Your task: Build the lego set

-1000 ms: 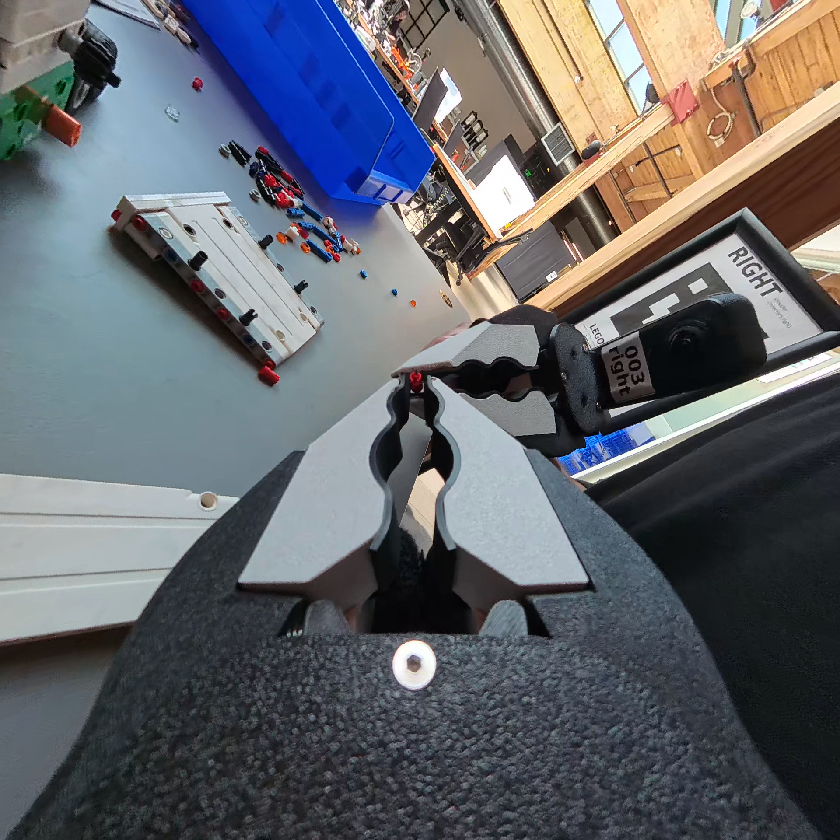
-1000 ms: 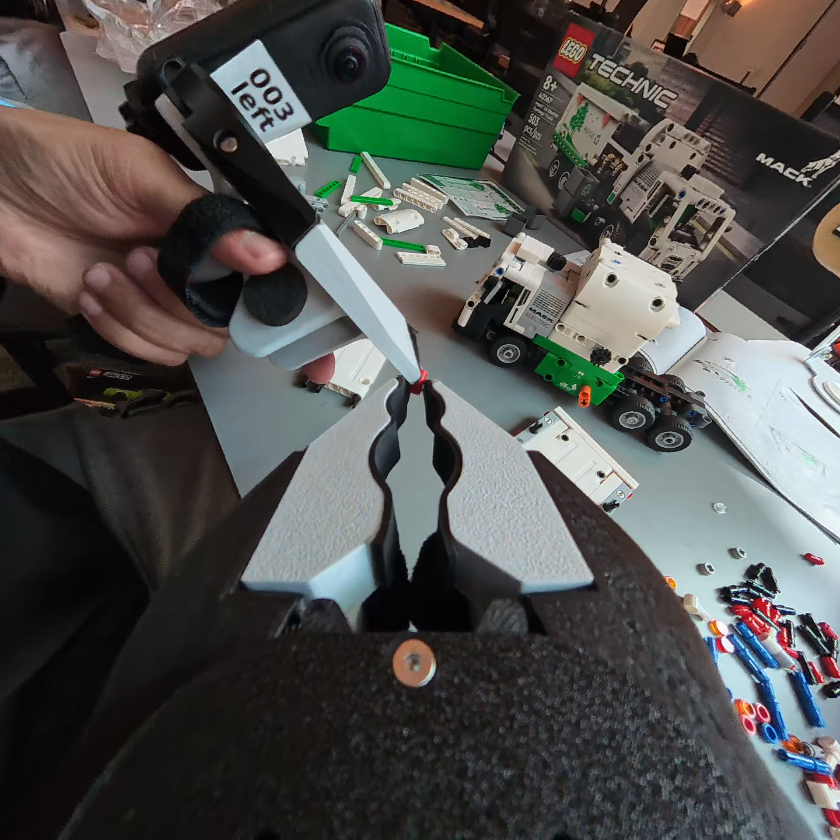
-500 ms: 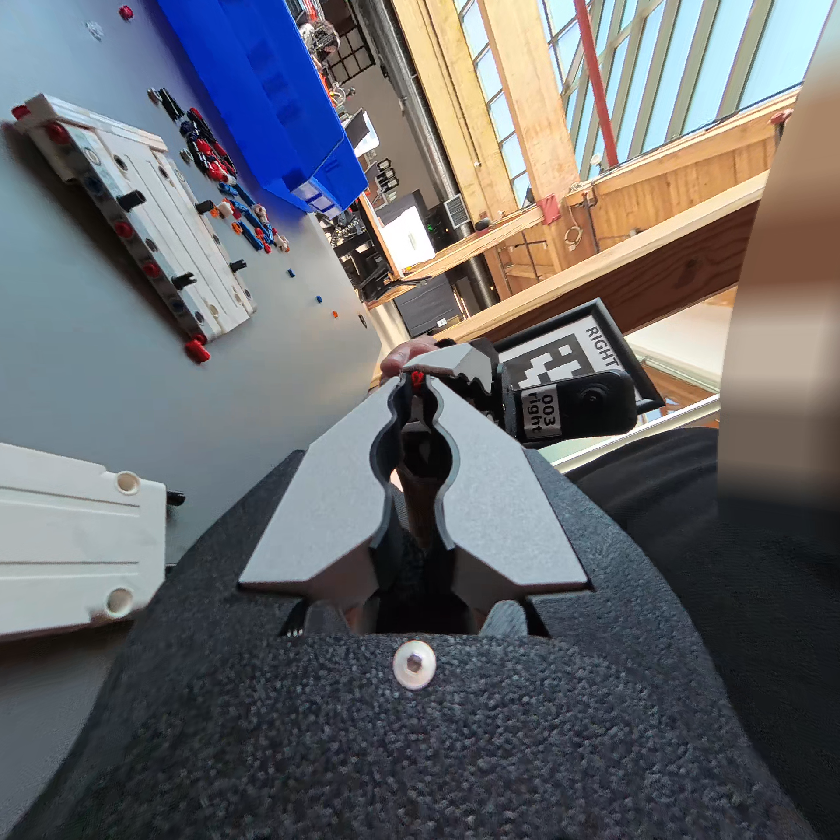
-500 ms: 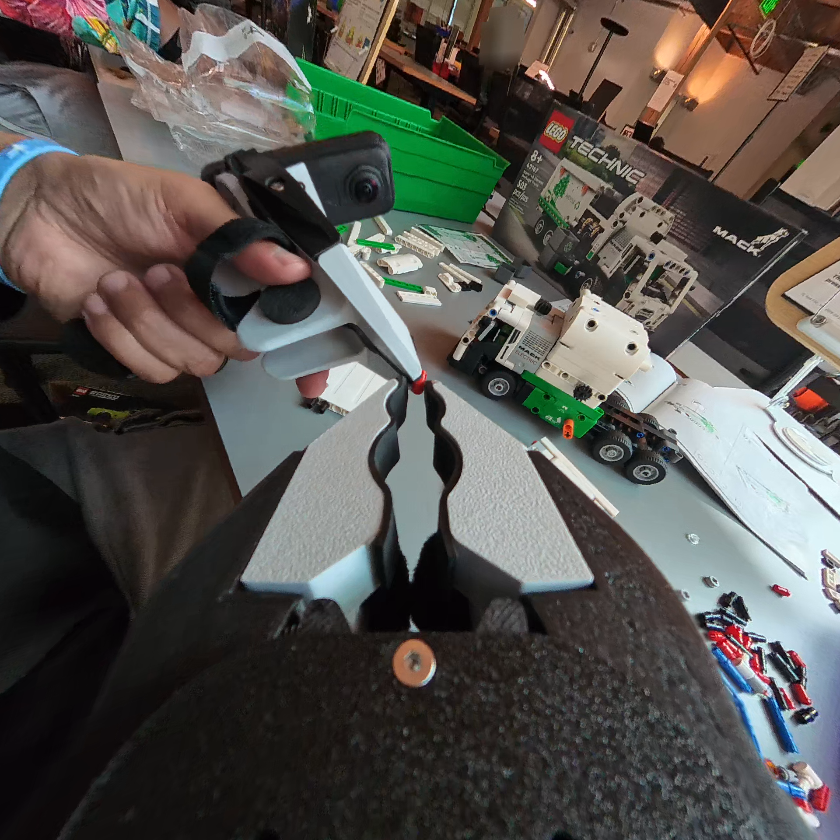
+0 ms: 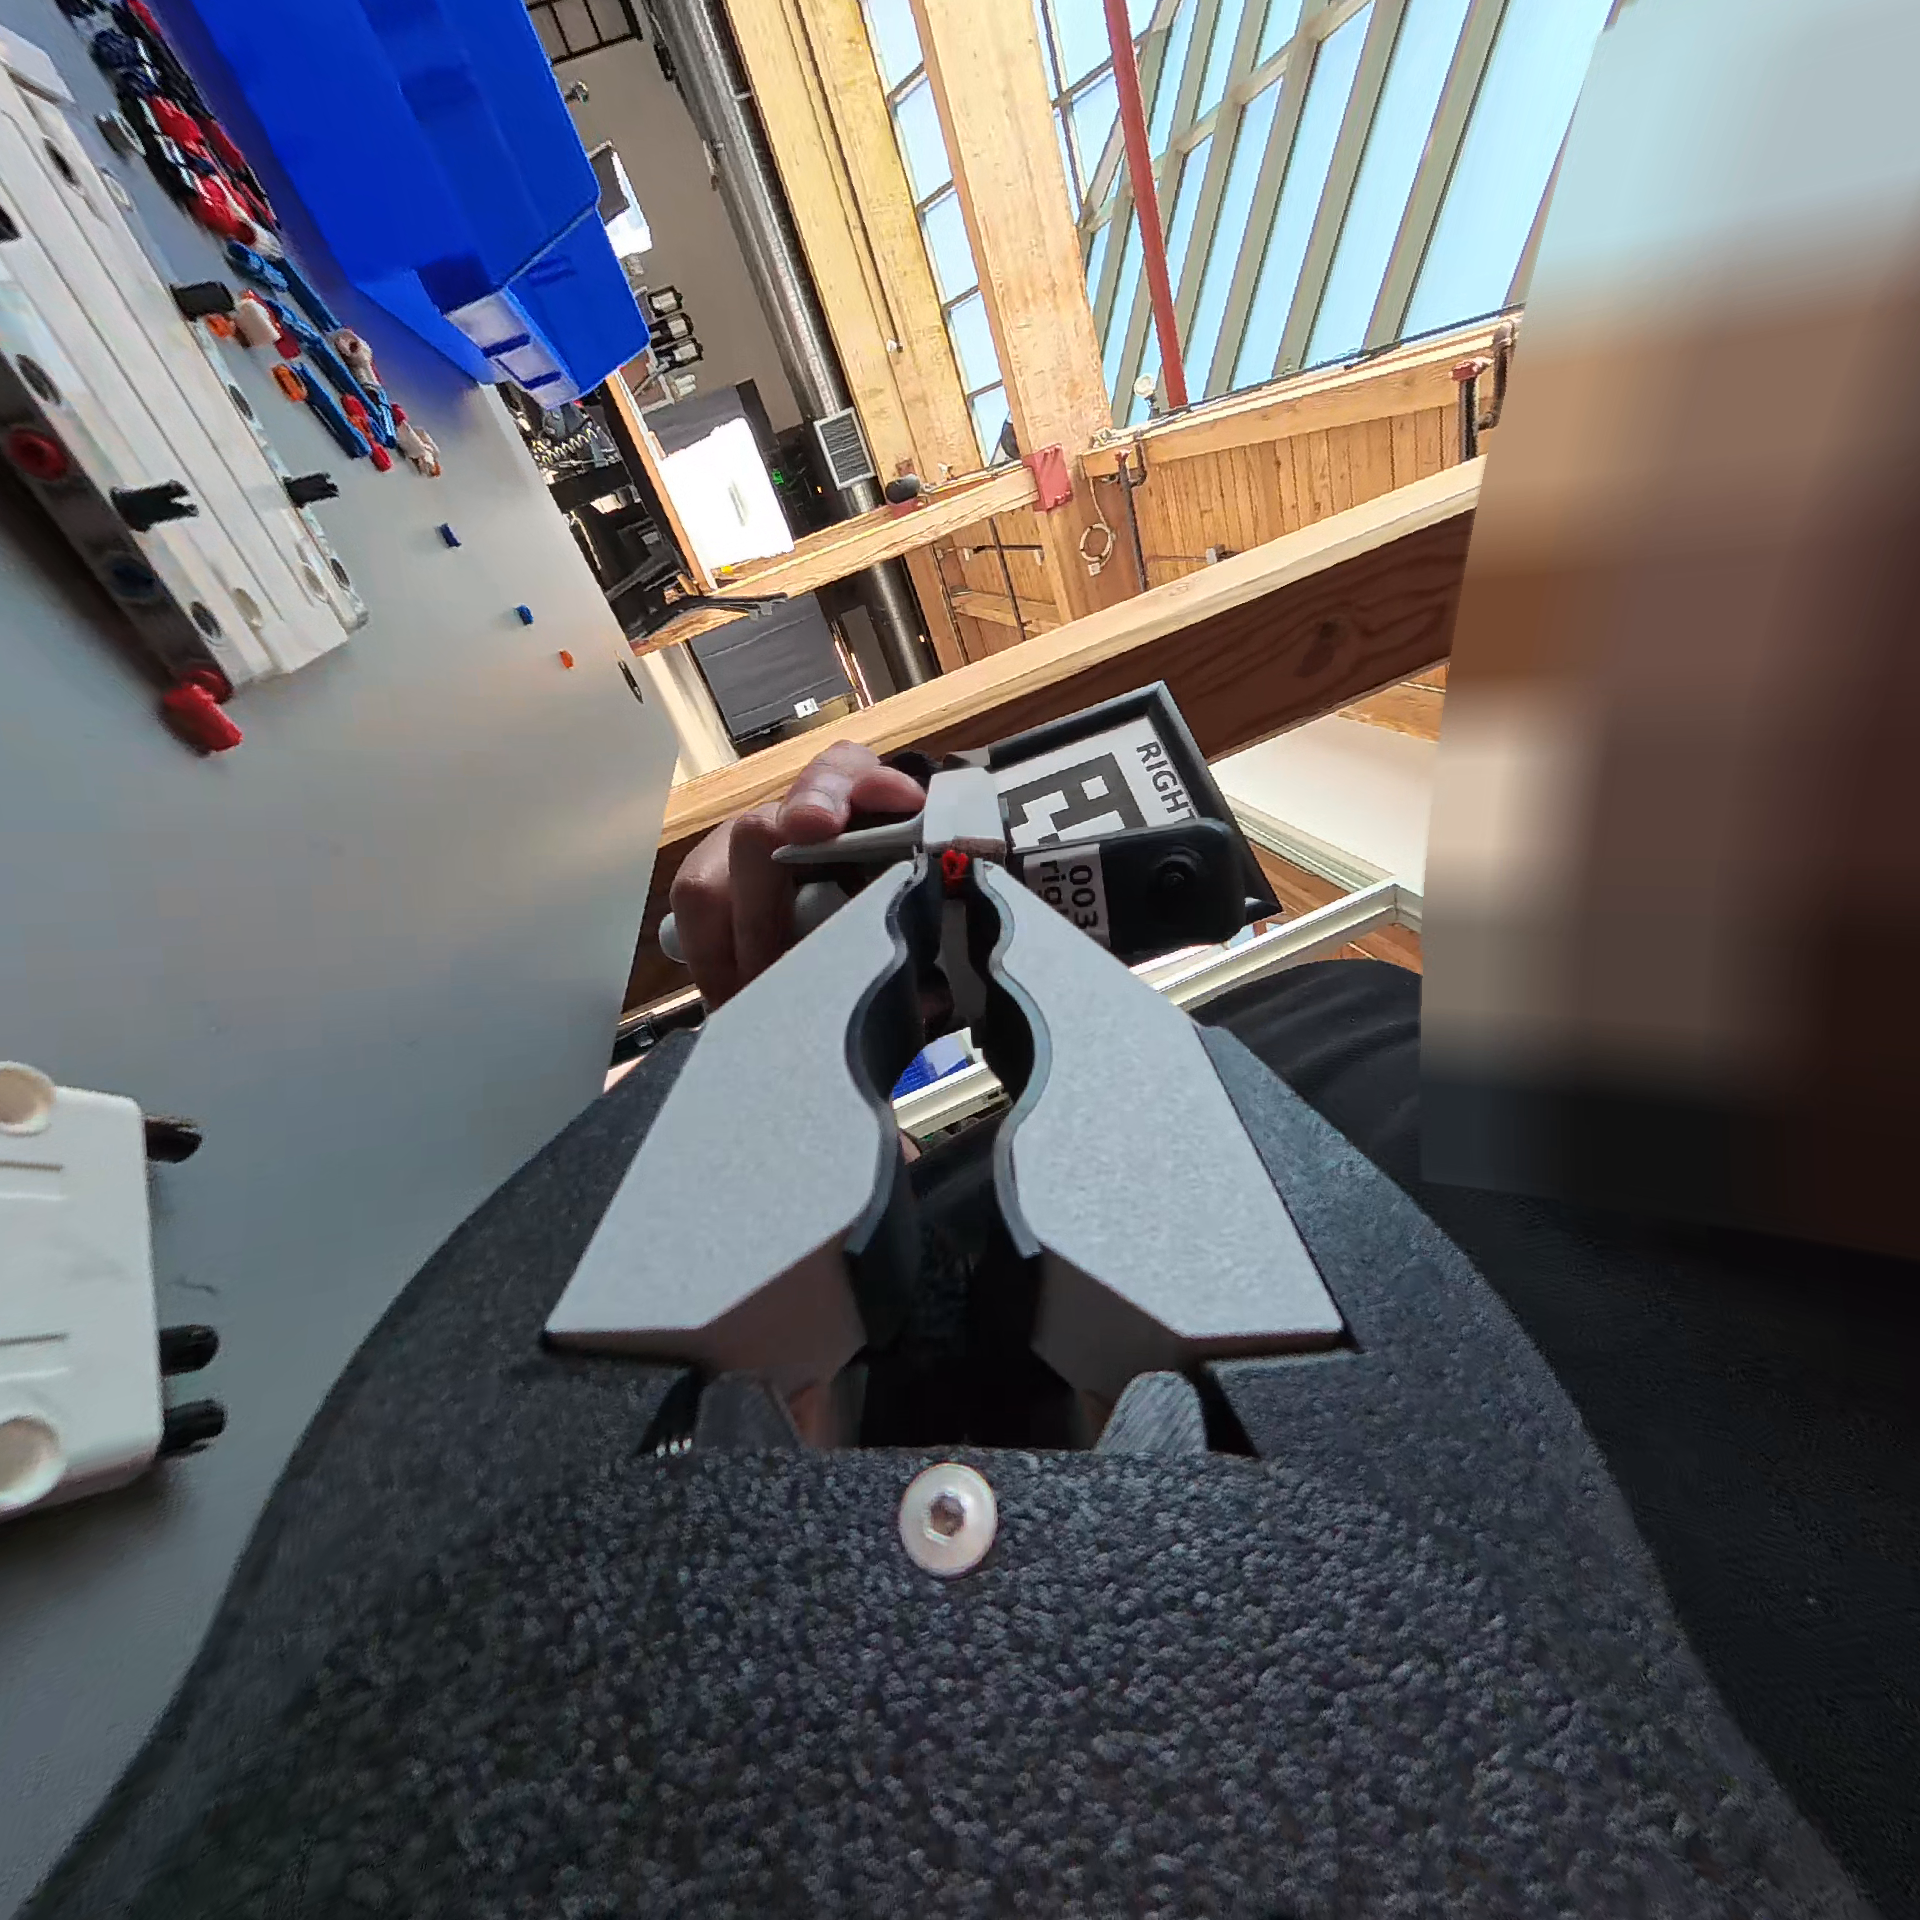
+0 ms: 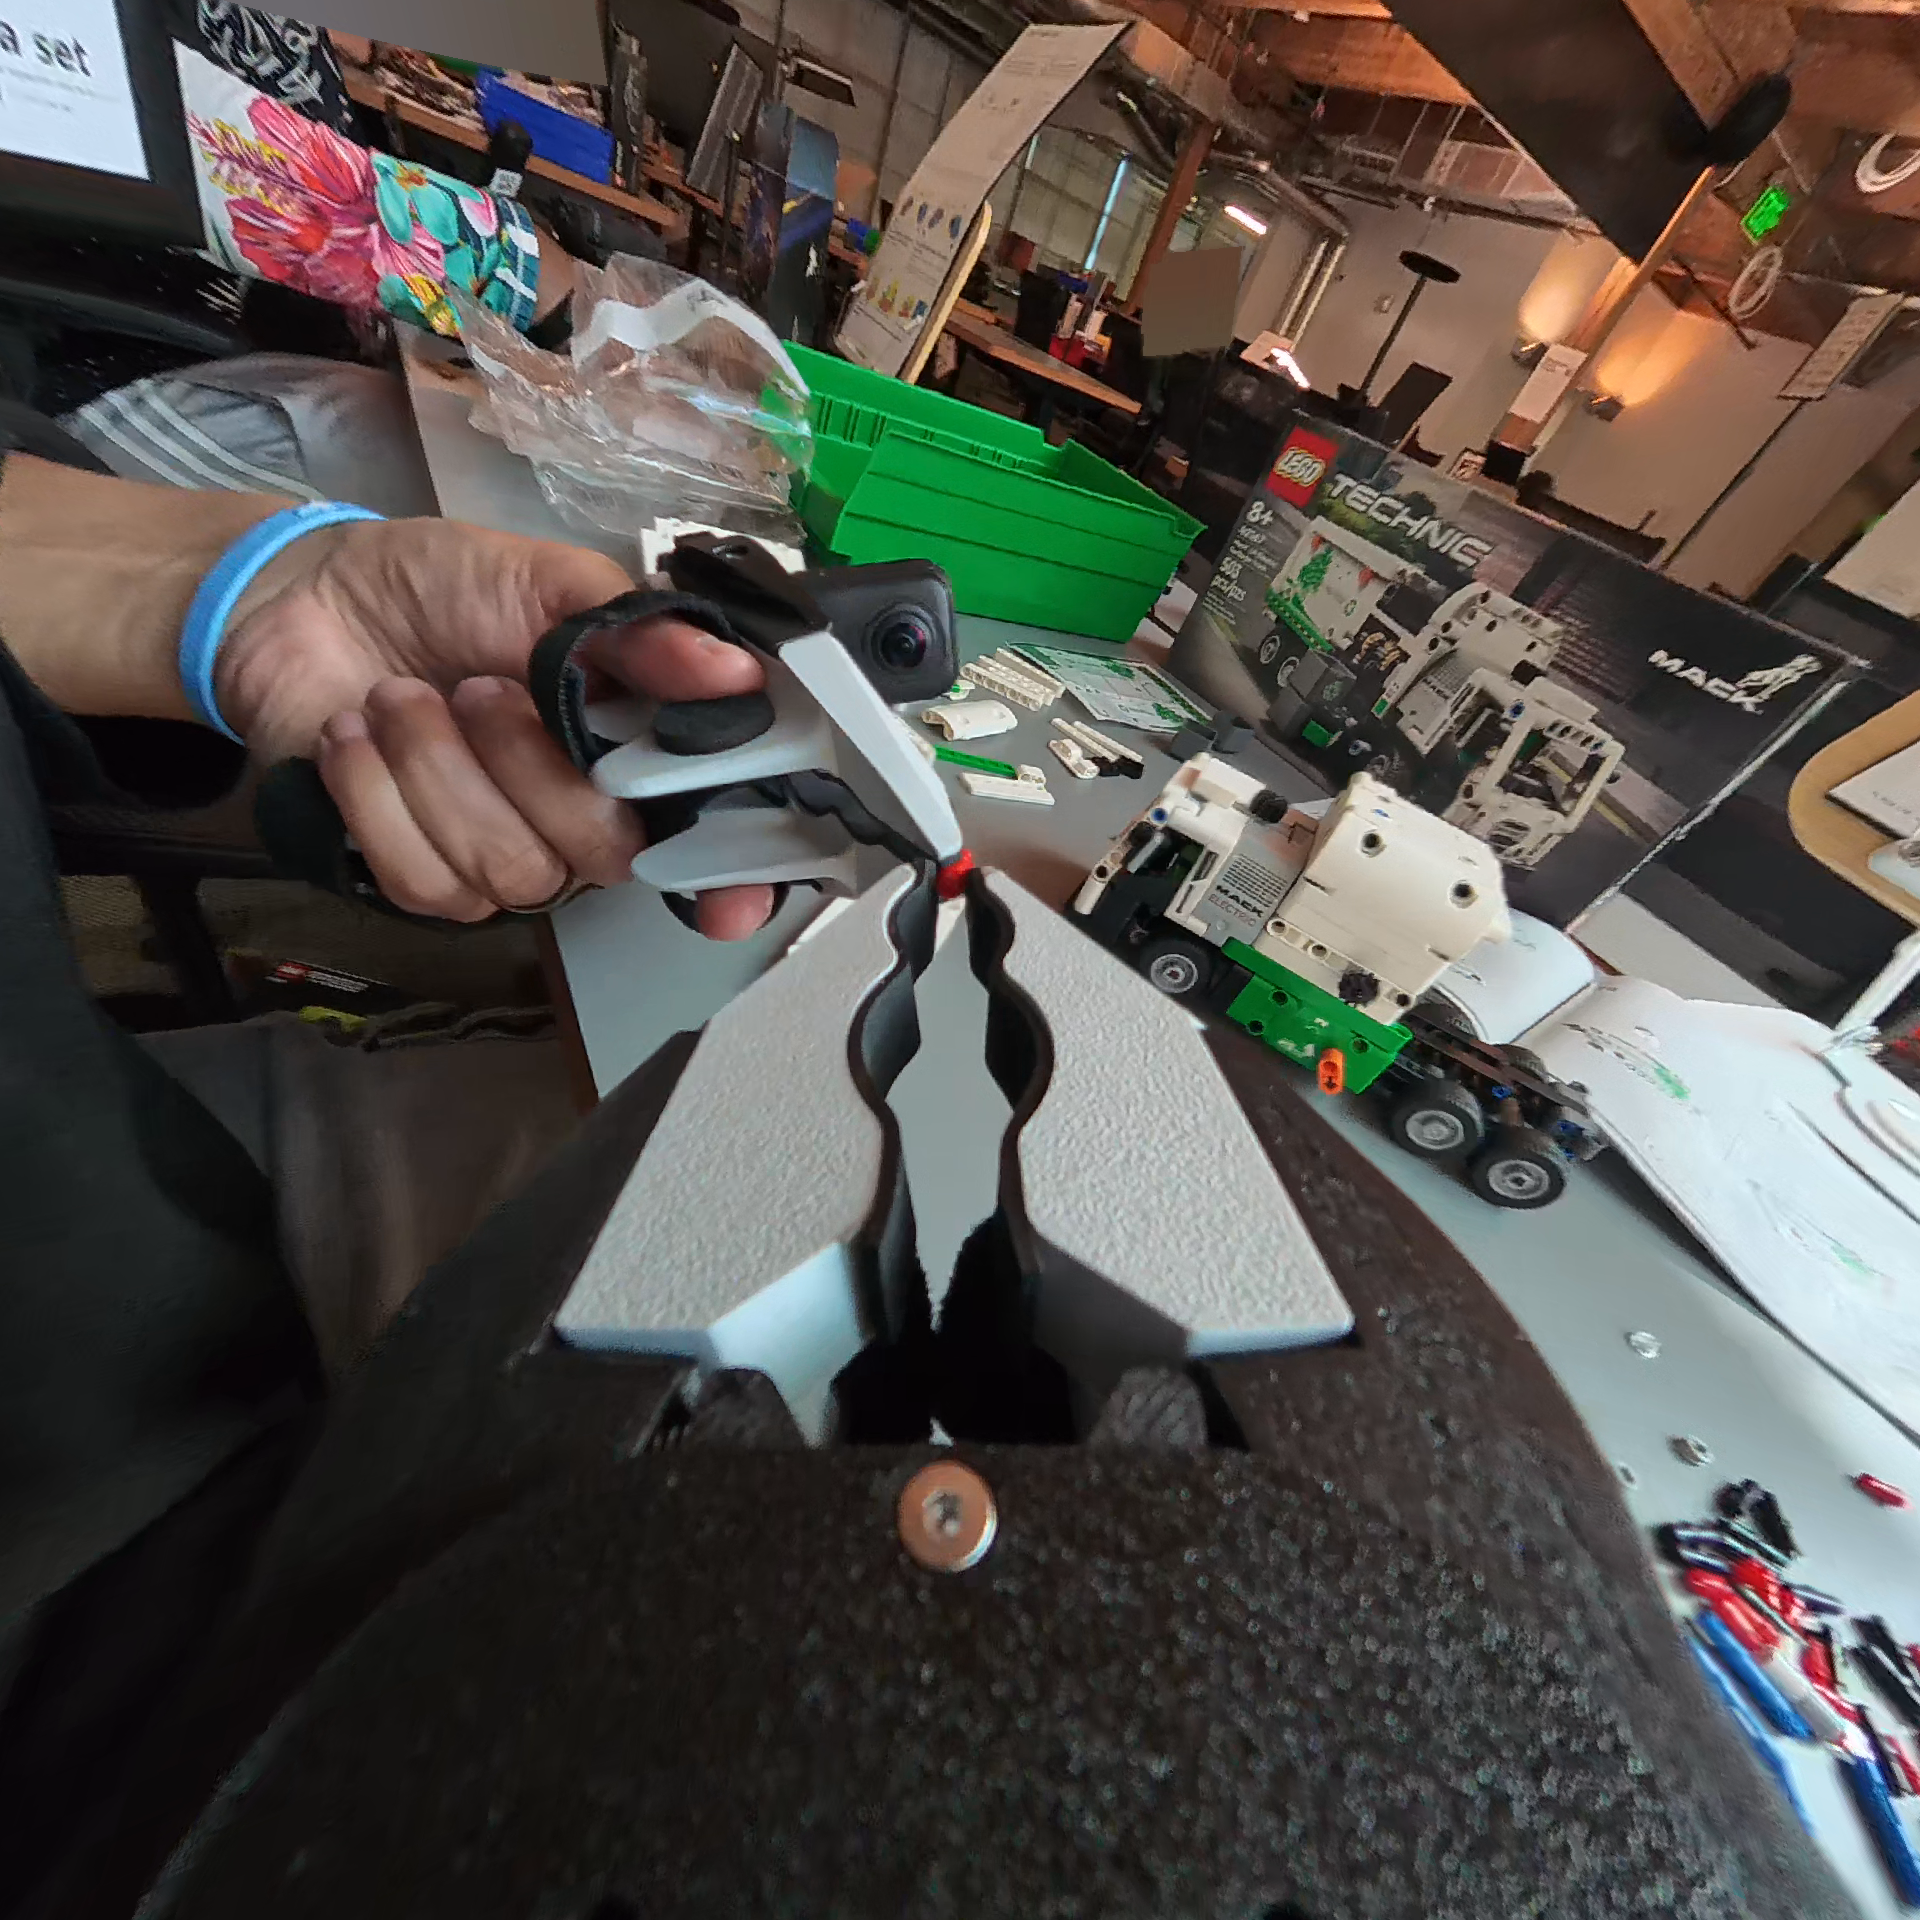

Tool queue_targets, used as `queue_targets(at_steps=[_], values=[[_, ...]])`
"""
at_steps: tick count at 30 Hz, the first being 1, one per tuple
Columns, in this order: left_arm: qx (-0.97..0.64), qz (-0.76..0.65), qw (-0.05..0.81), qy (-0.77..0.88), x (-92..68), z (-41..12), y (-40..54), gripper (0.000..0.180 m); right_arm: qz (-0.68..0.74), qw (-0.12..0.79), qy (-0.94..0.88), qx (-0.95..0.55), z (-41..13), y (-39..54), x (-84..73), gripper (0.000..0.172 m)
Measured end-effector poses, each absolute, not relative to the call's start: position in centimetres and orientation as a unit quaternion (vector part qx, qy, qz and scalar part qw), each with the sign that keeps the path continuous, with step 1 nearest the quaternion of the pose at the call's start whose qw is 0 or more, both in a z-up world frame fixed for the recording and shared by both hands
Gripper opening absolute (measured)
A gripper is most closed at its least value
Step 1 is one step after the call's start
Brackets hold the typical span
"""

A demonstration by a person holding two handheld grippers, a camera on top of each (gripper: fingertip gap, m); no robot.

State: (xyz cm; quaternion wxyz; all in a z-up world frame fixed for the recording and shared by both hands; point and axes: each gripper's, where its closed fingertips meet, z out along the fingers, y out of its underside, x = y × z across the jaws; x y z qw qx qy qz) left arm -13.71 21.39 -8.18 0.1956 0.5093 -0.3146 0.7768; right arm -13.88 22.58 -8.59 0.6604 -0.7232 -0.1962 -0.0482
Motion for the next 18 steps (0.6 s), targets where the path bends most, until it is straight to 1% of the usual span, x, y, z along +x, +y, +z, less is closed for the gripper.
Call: queue_targets(at_steps=[1,4,7,10,13,18], values=[[0.508,0.776,0.189,-0.322,-13.7,-8.2,21.3,0.002,-0.030,0.659,-0.193,-0.726,-8.6,22.5,-13.9,0.004],[0.514,0.760,0.156,-0.366,-13.9,-8.8,21.2,0.003,0.025,0.645,-0.188,-0.740,-9.2,22.3,-14.1,0.004],[0.520,0.744,0.133,-0.398,-14.2,-9.3,21.1,0.009,0.068,0.625,-0.189,-0.754,-9.8,22.2,-14.3,0.004],[0.527,0.738,0.126,-0.403,-14.3,-9.6,21.2,0.003,0.080,0.611,-0.204,-0.760,-10.1,22.1,-14.6,0.004],[0.521,0.747,0.138,-0.389,-14.6,-9.2,21.1,0.003,0.078,0.610,-0.220,-0.757,-9.8,22.0,-14.9,0.004],[0.499,0.781,0.173,-0.334,-14.8,-7.9,21.5,0.002,0.056,0.650,-0.212,-0.727,-8.3,22.4,-15.1,0.004]])
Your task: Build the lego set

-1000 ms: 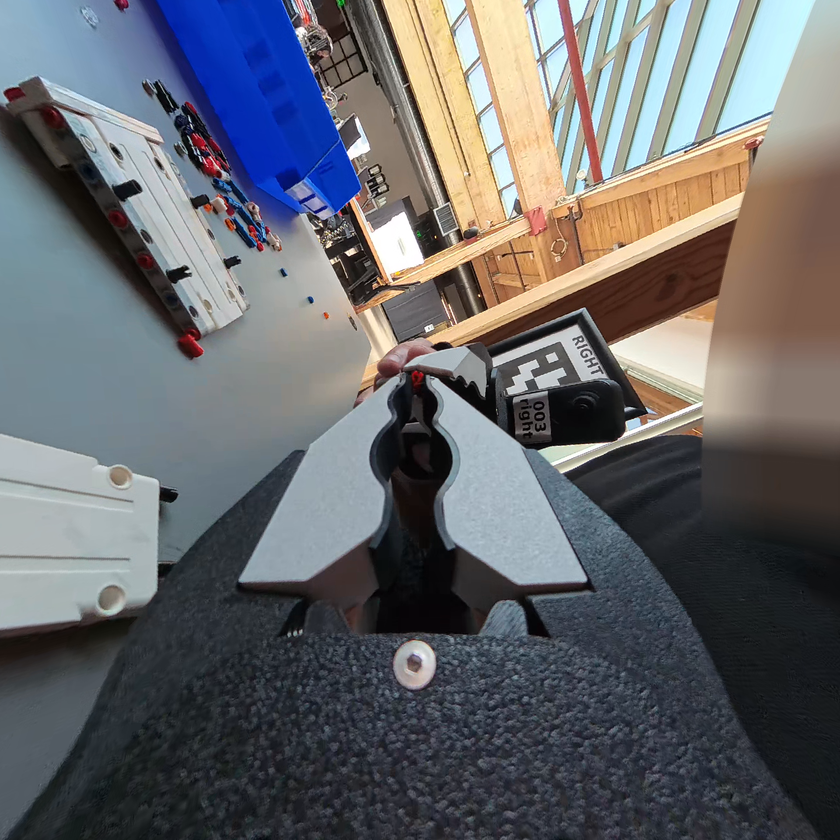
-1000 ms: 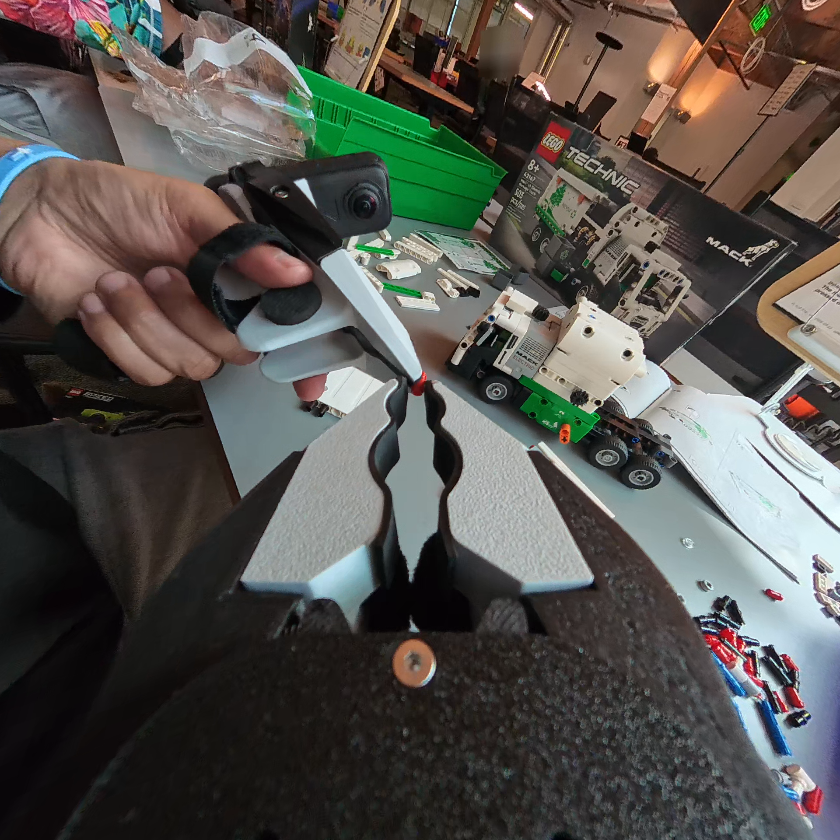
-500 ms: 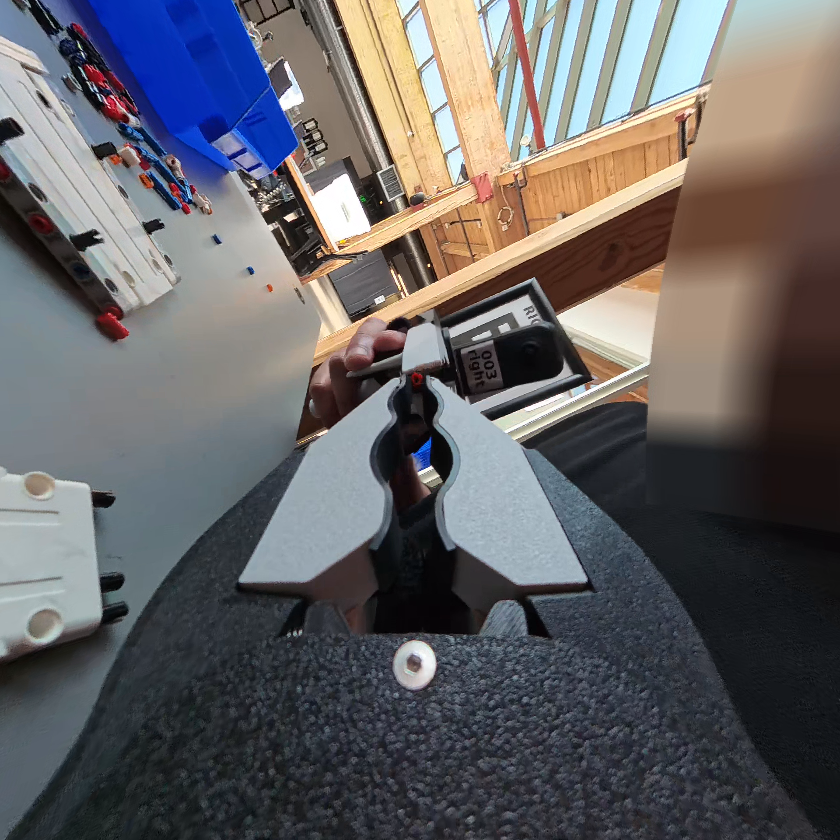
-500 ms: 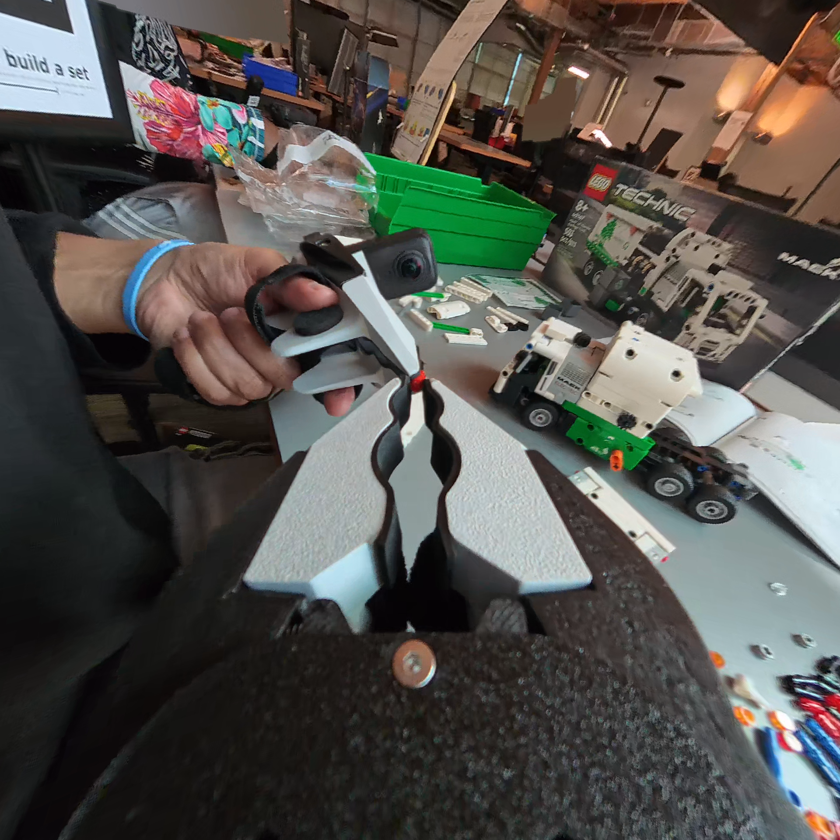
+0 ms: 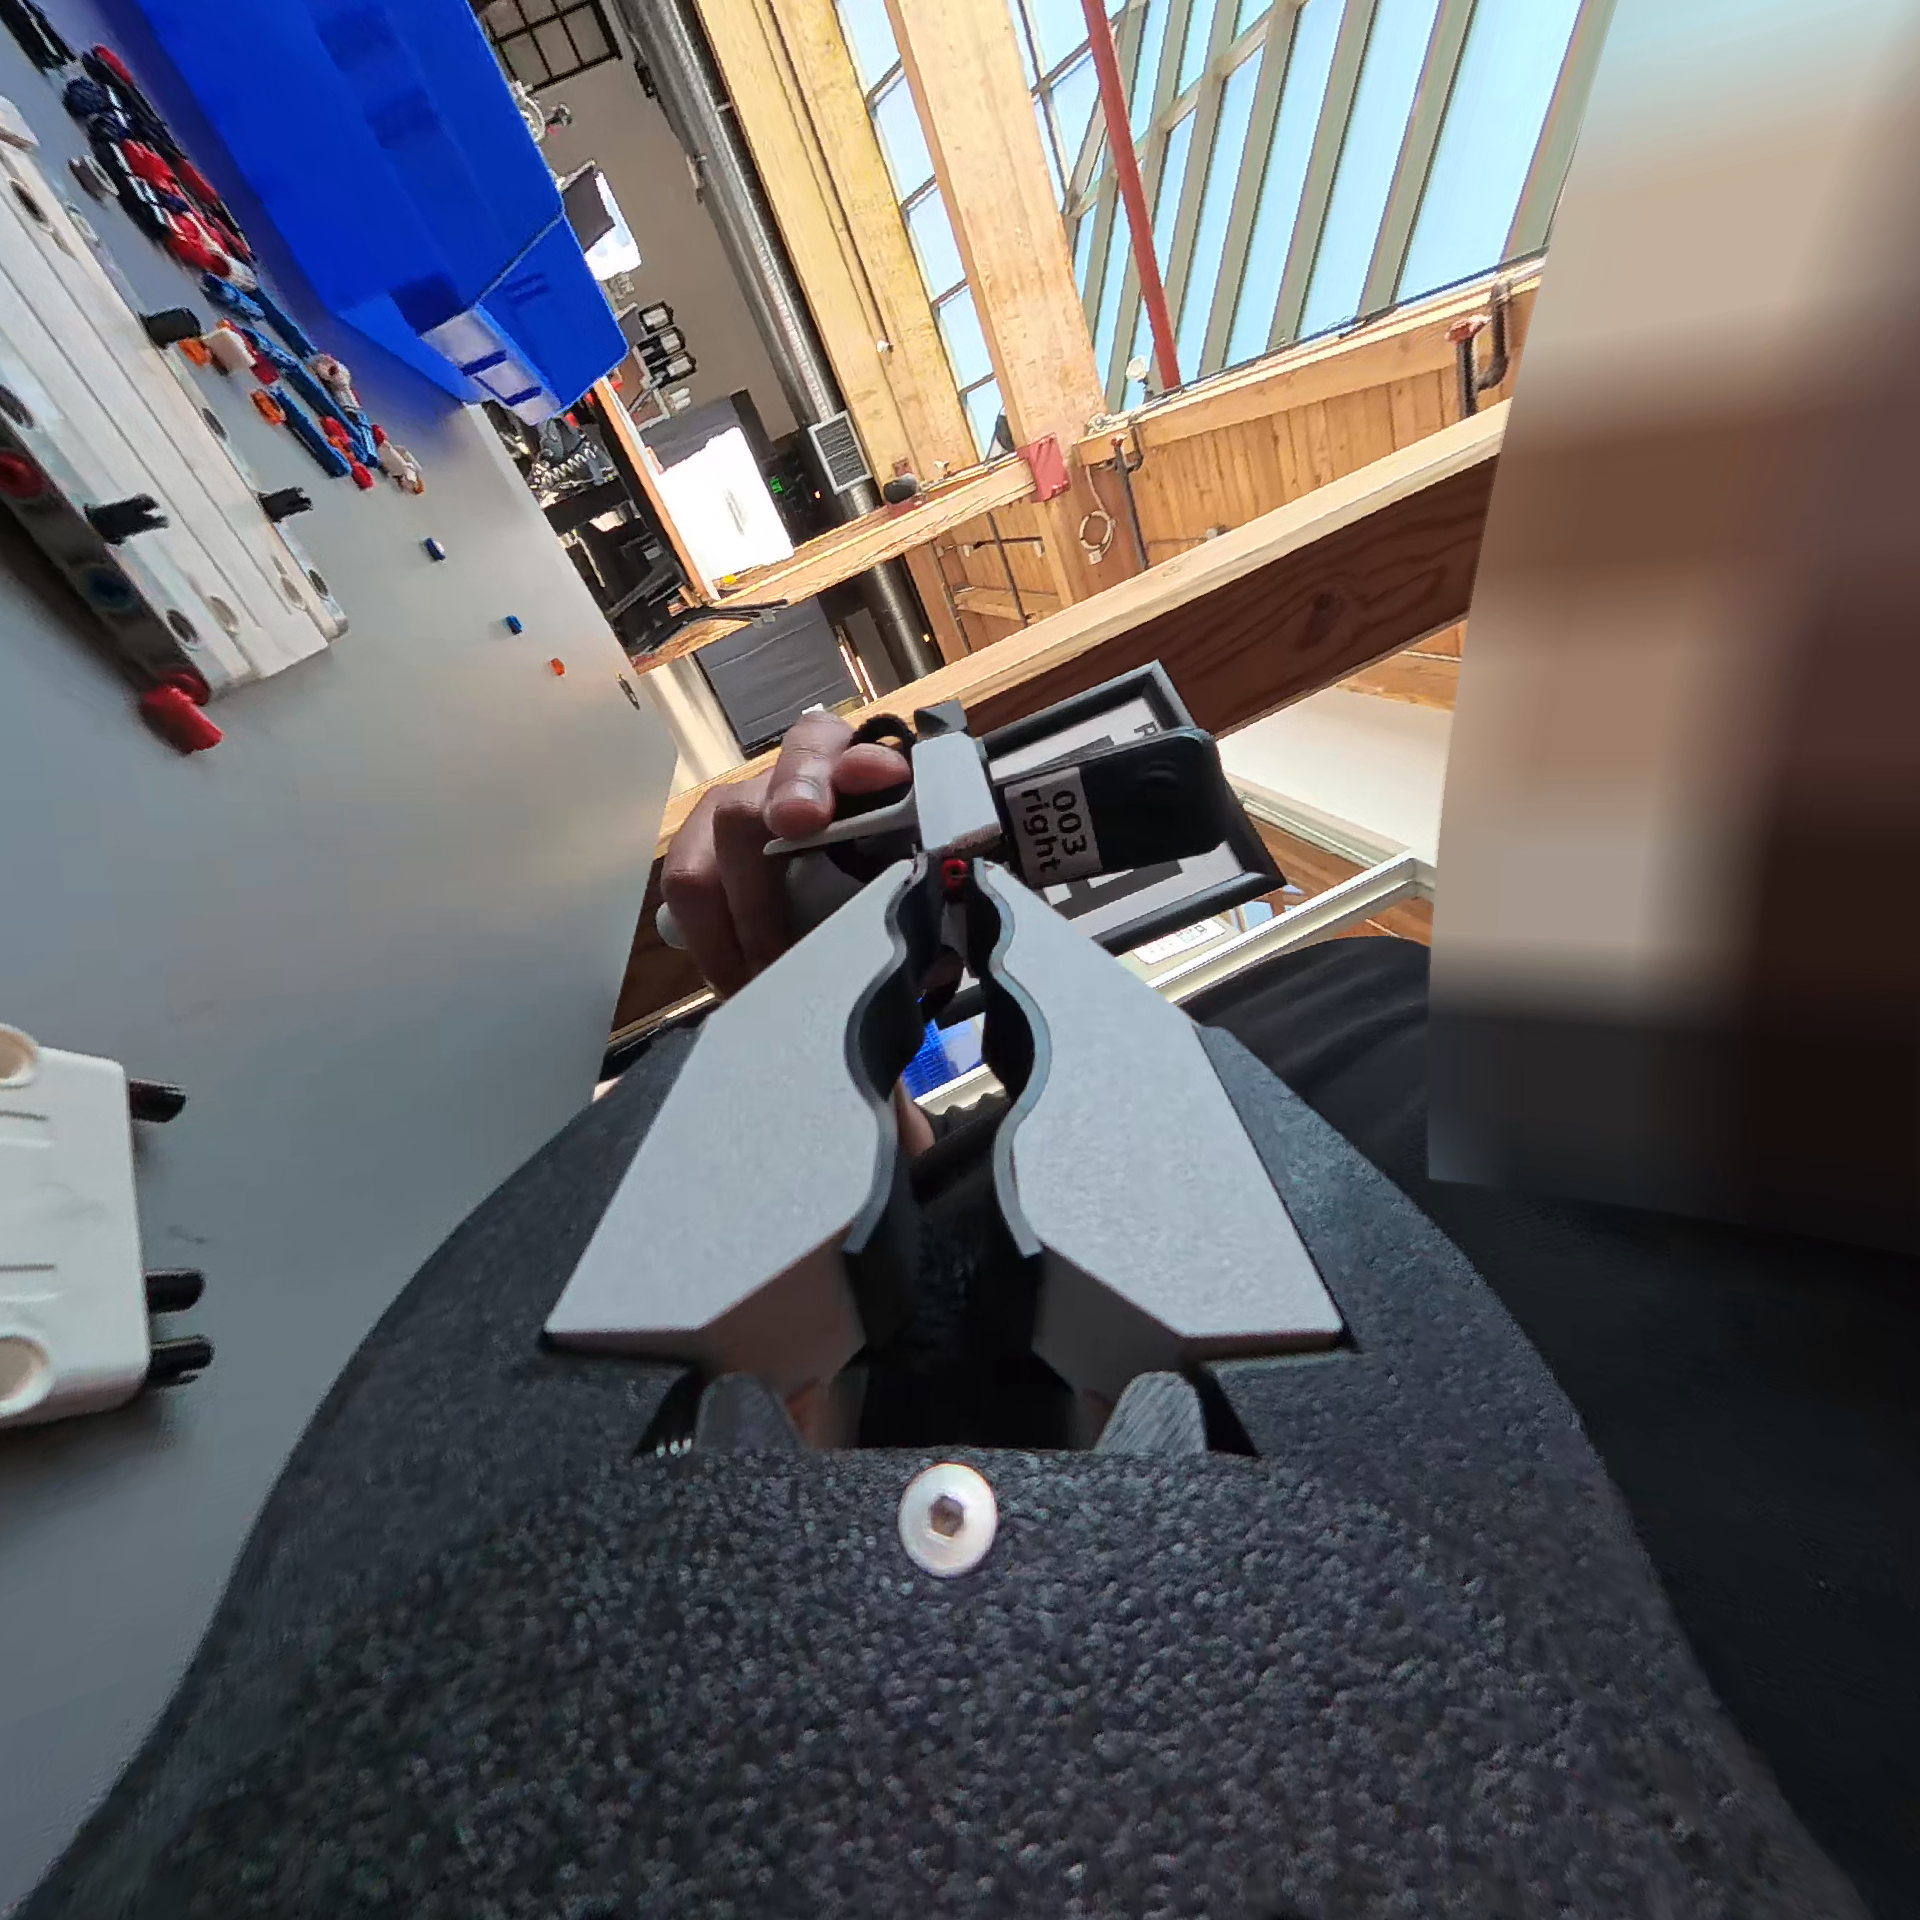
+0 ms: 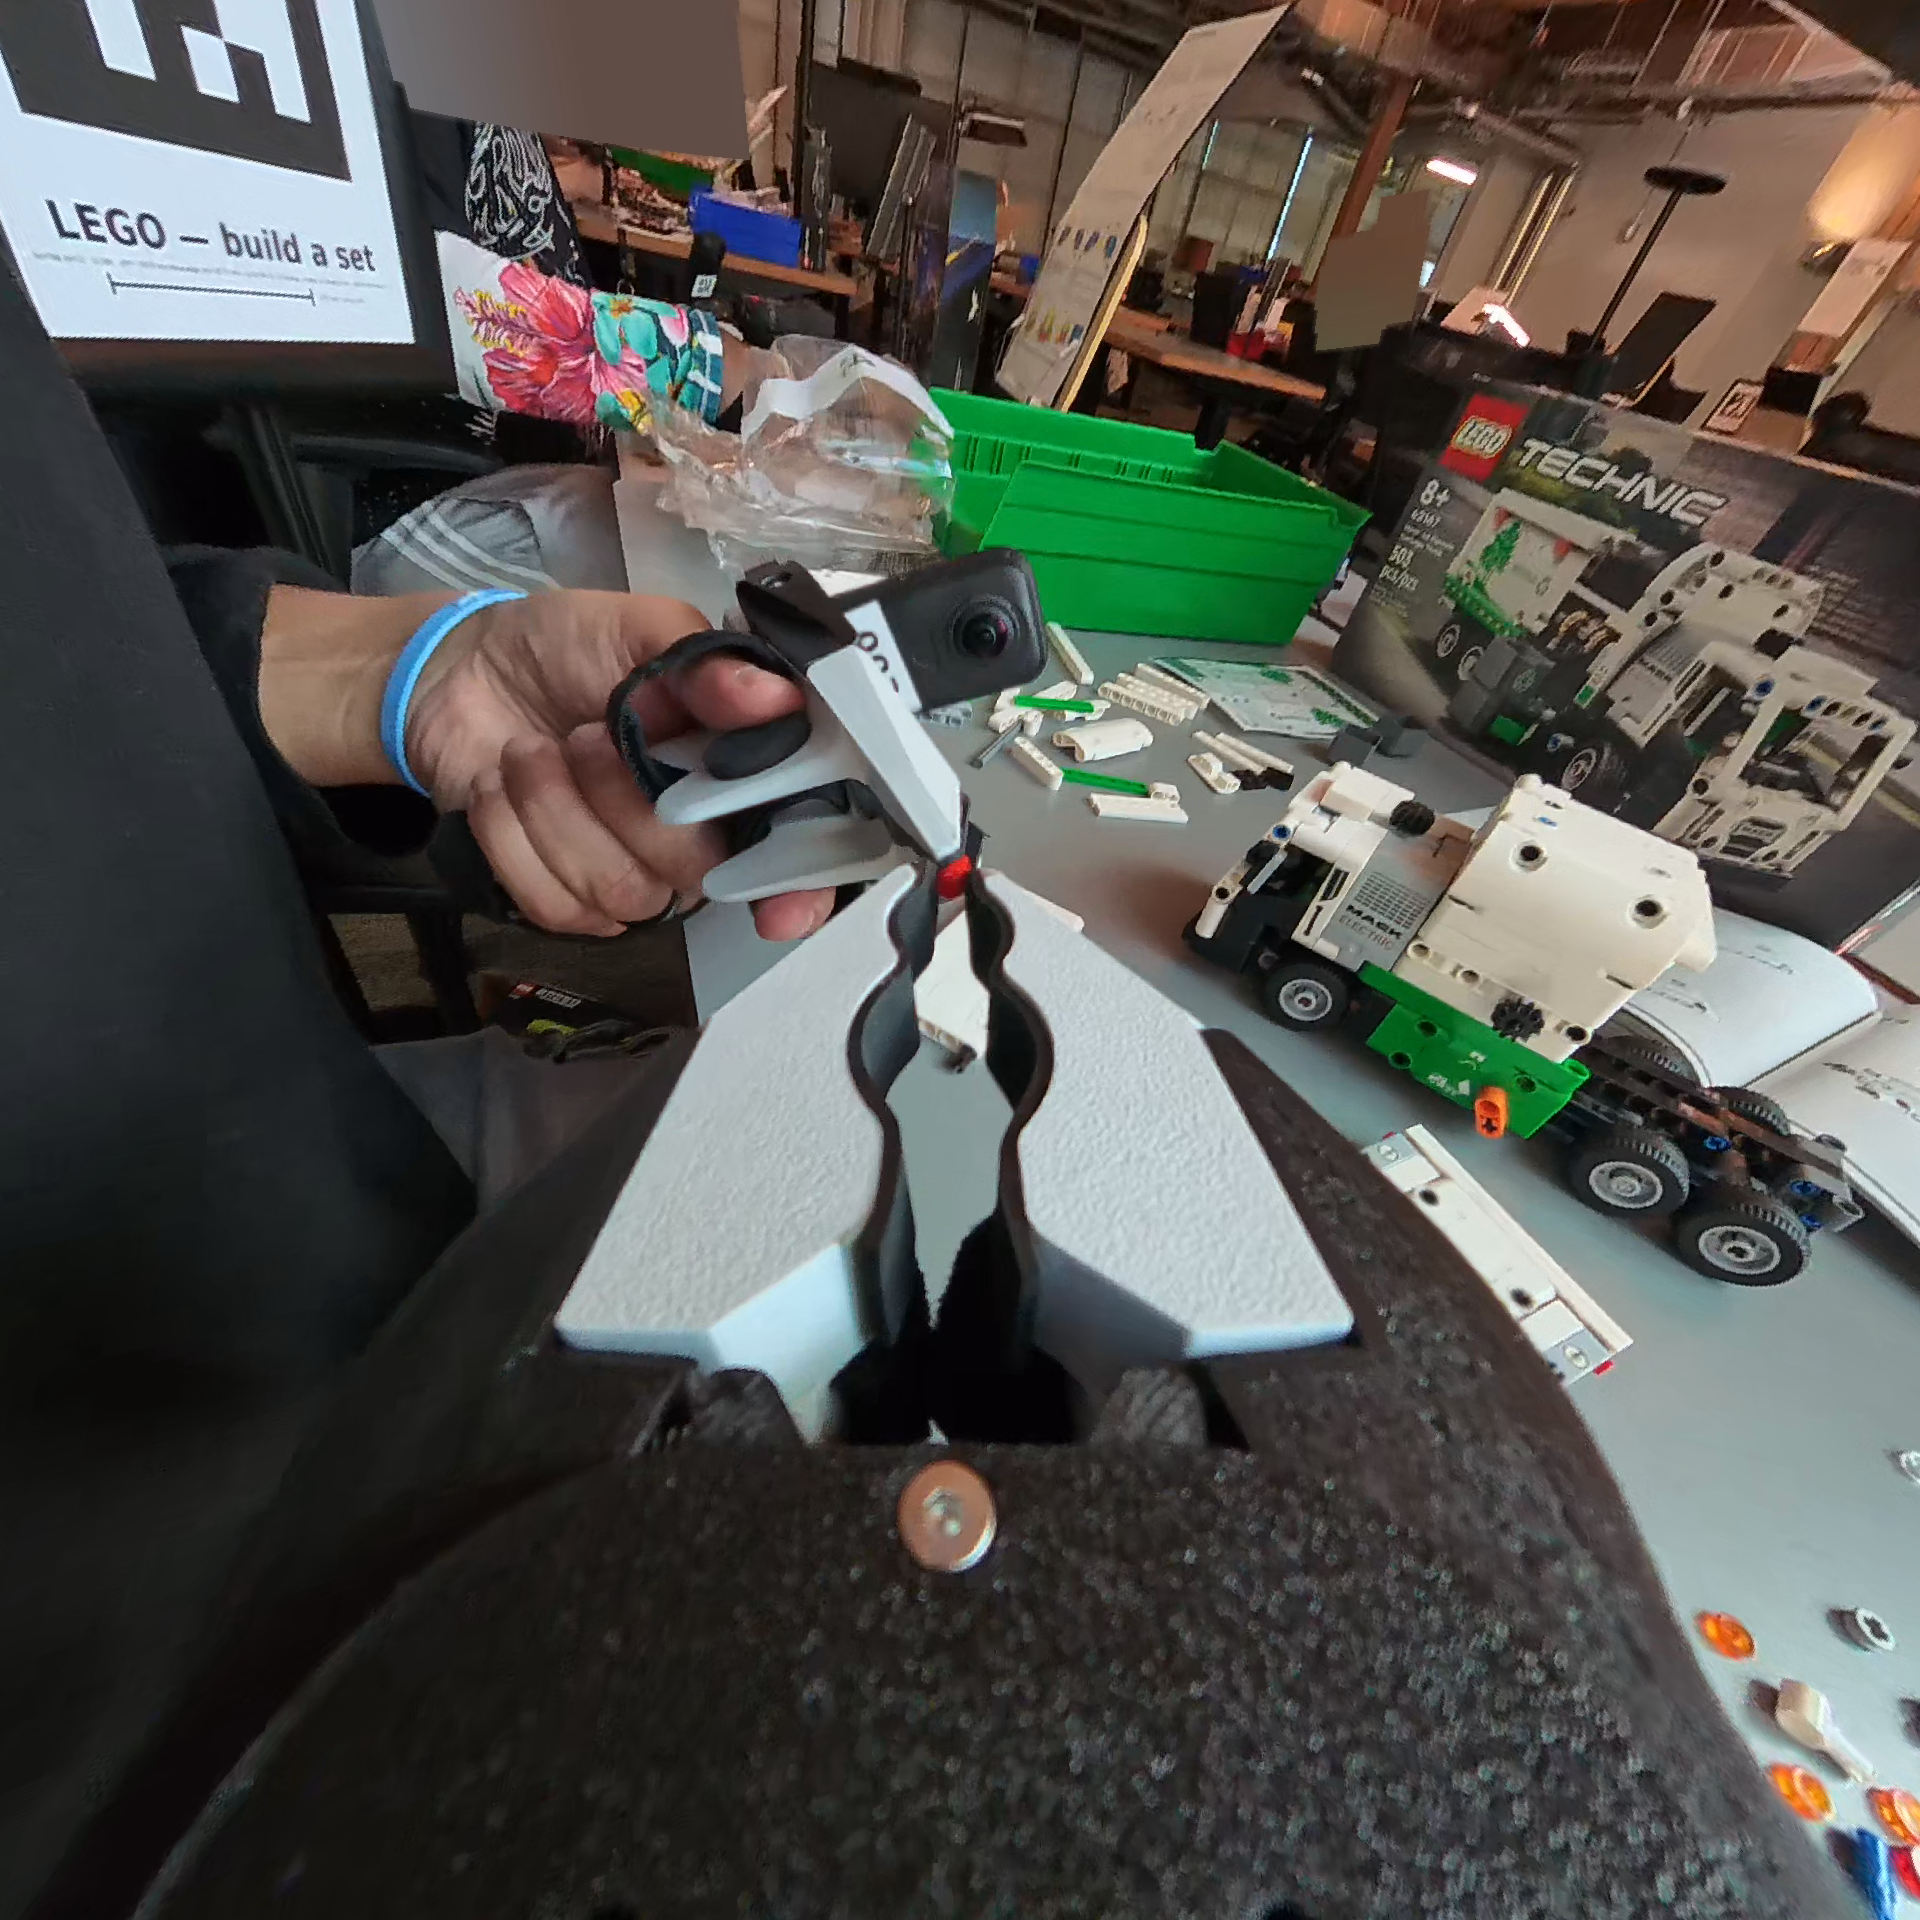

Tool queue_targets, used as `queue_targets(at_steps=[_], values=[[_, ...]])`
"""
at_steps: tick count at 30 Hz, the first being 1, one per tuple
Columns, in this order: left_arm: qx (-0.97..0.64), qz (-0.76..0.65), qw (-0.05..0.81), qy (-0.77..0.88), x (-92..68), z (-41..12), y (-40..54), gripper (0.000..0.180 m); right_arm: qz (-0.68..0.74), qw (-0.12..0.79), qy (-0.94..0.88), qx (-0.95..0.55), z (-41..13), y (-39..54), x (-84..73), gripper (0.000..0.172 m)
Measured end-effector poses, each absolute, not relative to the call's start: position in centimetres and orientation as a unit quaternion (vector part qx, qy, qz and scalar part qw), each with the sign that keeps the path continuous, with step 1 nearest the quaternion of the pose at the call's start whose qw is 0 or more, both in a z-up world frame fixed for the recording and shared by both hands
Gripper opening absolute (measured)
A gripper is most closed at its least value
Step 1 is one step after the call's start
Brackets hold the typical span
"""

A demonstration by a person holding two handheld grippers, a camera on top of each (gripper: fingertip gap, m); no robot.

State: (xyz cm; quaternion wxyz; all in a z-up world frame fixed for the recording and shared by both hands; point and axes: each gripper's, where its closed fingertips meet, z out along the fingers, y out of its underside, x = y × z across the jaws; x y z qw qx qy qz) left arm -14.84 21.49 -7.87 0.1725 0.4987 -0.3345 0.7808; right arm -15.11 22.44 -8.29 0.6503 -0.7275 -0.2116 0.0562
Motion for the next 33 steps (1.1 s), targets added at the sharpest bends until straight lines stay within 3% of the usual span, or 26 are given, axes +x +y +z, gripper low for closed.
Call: queue_targets(at_steps=[11,14,18,20,27,33], values=[[0.490,0.796,0.187,-0.302,-15.4,-7.7,21.9,0.002,0.004,0.657,-0.236,-0.716,-8.1,22.9,-15.6,0.004],[0.512,0.751,0.087,-0.408,-15.8,-9.2,22.6,0.005,0.041,0.611,-0.250,-0.750,-9.5,23.1,-15.8,0.004],[0.542,0.557,-0.167,-0.607,-16.2,-12.5,28.1,0.042,0.061,0.484,-0.266,-0.831,-13.3,24.1,-13.9,0.003],[0.543,0.429,-0.247,-0.678,-16.5,-14.5,31.2,0.053,0.060,0.415,-0.266,-0.868,-14.7,25.0,-12.8,0.003],[0.559,0.346,-0.245,-0.713,-16.2,-18.4,32.3,0.089,0.100,0.281,-0.233,-0.926,-17.0,27.7,-12.6,0.003],[0.550,0.352,-0.208,-0.728,-15.5,-19.0,31.6,0.088,0.109,0.184,-0.277,-0.937,-16.9,28.2,-13.8,0.003]])
